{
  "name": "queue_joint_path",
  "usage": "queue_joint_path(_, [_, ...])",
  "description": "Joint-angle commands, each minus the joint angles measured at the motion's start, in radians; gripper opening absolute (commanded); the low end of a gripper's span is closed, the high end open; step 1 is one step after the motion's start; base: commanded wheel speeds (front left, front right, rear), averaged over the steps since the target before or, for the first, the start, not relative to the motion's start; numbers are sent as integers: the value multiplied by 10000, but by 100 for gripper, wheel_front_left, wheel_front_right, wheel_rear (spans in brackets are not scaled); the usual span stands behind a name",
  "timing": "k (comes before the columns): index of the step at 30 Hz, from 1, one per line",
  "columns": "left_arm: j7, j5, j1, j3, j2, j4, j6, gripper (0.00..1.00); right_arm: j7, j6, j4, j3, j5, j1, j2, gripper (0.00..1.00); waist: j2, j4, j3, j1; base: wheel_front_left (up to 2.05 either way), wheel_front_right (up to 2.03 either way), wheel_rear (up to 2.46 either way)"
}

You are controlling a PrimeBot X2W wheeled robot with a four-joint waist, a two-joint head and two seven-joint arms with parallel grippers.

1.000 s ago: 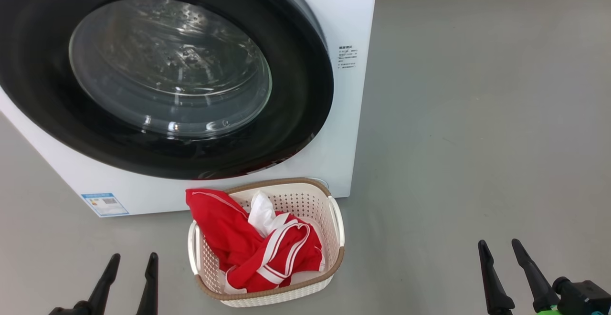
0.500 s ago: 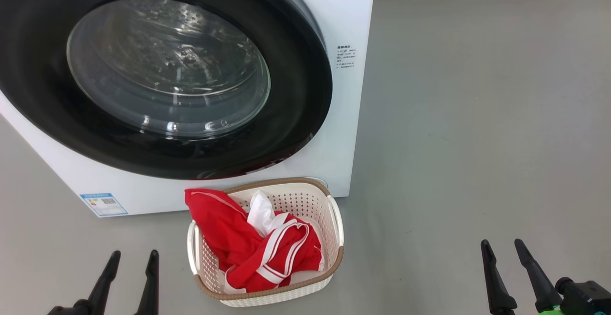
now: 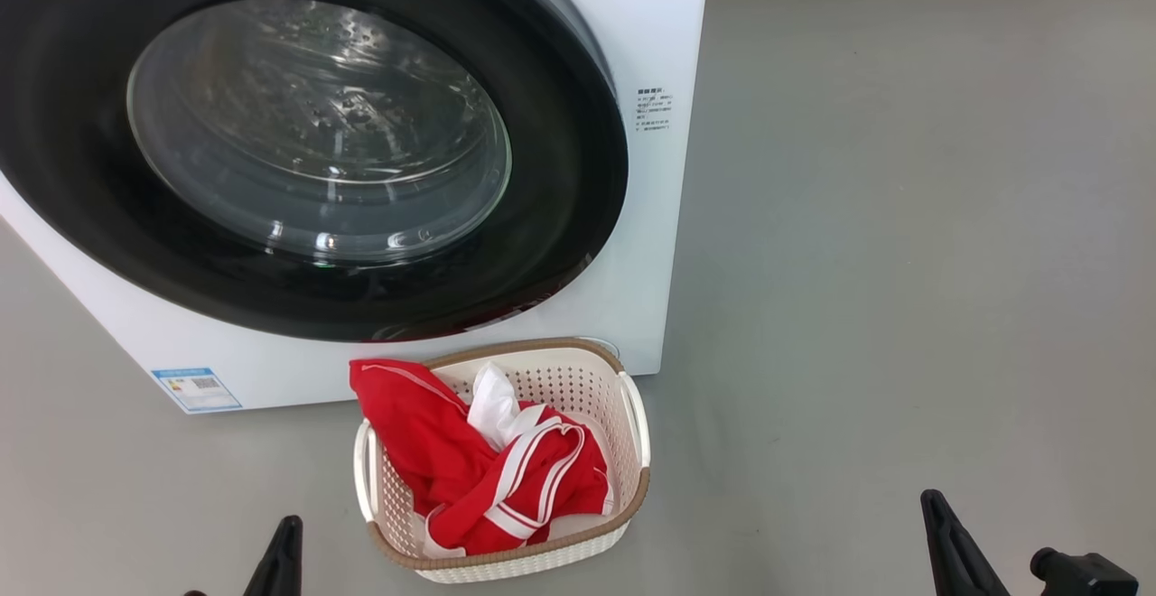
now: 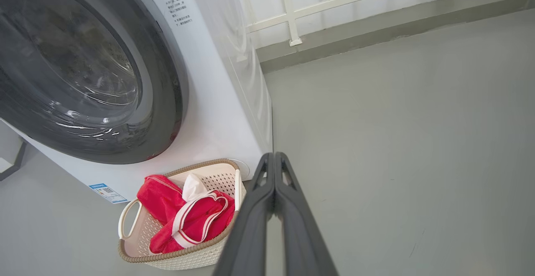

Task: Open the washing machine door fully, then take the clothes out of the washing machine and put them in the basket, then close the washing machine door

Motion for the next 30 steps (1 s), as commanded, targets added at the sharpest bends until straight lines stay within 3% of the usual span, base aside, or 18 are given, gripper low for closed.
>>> queue_joint_path(1, [89, -399, -178, 110, 94, -231, -4, 0, 84, -1, -239, -24, 467, -129, -95, 0, 0, -9, -20, 20, 0, 0, 0])
queue_joint_path(5, [202, -814, -234, 139, 76, -227, -6, 0, 181, -1, -233, -14, 888, -219, -124, 0, 0, -22, -9, 0, 0, 0, 0])
queue_joint_path(30, [891, -3301, -547, 325, -32, -256, -20, 0, 802, -3, -267, -6, 3372, -713, -263, 0, 0, -100, -63, -1, 0, 0, 0])
